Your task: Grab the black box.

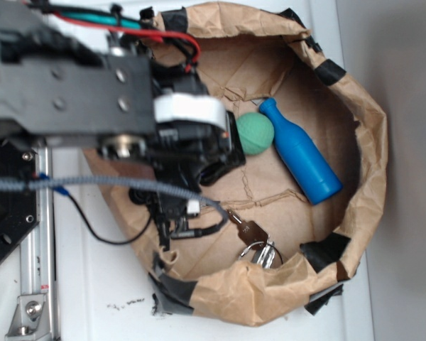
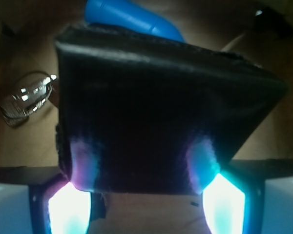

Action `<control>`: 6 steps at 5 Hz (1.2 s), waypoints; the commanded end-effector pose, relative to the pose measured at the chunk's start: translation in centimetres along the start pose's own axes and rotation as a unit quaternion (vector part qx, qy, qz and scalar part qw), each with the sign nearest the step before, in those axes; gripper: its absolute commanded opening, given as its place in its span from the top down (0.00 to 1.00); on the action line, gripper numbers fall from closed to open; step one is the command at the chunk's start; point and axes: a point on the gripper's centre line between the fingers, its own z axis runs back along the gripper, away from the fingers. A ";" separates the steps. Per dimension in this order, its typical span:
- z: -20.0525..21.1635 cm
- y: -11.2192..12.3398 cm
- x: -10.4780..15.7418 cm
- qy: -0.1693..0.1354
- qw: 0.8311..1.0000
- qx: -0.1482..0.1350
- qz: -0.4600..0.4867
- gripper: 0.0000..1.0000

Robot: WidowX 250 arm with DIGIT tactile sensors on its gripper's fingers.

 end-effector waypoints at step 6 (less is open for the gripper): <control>-3.1 2.5 -0.3 0.025 0.999 0.025 -0.014 0.00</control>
